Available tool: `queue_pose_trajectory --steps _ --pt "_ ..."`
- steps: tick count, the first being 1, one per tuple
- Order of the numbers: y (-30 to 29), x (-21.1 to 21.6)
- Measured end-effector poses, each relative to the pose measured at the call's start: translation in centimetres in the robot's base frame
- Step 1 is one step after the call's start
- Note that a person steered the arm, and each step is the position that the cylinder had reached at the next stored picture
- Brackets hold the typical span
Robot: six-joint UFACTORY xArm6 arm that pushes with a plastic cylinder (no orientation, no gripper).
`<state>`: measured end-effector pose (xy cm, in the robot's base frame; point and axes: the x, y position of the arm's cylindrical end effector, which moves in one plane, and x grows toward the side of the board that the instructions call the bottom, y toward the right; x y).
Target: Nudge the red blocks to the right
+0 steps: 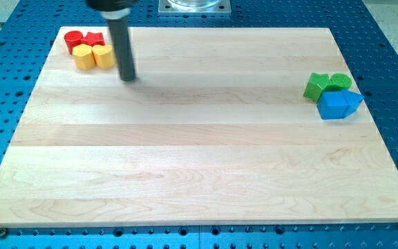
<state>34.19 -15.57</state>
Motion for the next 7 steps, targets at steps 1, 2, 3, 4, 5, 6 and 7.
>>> queue_pose_trajectory --steps 1,2,3,4,5,6,7 --pt "-6.7 0.0" --pt "-12.9 0.0" --pt "-14.8 -1.1" --pt "-14.8 -7.1" --pt "-14.9 -8.6" --pt "-14.2 -8.9" --pt "-13.5 -8.9"
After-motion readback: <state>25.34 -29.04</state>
